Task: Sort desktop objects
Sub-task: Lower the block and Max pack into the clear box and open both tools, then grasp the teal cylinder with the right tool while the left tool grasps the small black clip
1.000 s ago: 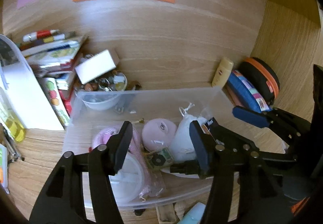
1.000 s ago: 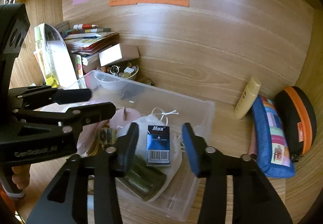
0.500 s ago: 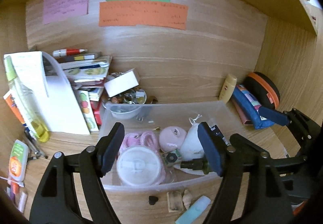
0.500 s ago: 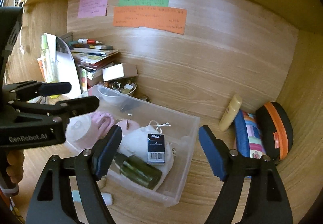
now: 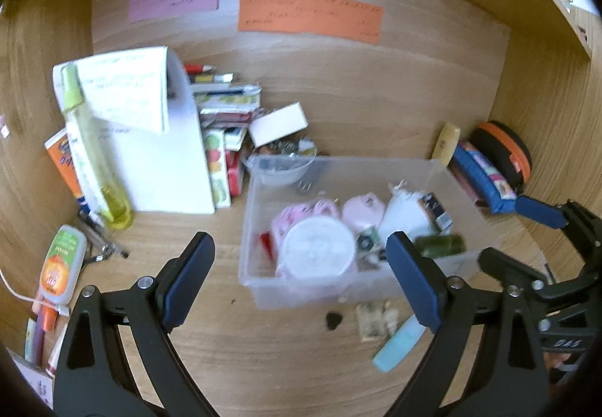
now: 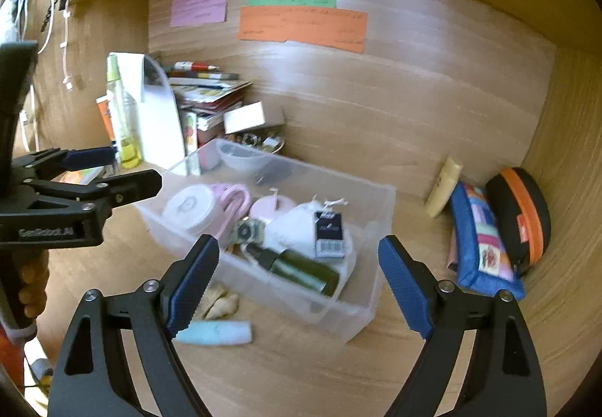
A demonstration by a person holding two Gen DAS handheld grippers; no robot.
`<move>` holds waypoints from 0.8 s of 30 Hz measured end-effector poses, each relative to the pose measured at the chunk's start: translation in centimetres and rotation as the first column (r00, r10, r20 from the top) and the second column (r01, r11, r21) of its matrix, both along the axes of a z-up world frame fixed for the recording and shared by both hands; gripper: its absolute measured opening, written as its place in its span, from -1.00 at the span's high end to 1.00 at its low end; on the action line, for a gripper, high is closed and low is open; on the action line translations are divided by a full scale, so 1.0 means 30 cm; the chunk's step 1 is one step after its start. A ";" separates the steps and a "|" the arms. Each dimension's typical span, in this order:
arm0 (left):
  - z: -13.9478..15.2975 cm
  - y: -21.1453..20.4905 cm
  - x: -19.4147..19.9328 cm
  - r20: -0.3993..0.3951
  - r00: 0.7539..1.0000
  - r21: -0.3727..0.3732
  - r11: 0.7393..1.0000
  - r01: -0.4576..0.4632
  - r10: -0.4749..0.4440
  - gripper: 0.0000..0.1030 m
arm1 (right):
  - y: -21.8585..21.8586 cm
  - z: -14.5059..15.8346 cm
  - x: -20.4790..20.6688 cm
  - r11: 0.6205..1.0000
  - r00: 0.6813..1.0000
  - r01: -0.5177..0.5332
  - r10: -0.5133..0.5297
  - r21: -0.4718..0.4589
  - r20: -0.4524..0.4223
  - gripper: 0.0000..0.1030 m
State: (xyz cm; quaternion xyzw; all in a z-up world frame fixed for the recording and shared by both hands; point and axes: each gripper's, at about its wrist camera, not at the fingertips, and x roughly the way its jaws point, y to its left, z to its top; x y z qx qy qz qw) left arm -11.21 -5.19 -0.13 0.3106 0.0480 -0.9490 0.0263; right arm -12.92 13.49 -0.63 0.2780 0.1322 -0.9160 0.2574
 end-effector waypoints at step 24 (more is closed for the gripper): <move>-0.233 -0.096 0.063 0.198 0.980 0.066 0.998 -0.016 0.003 -0.81 | -0.177 -0.333 0.040 0.977 0.935 -0.177 0.129 0.120 0.330 -0.66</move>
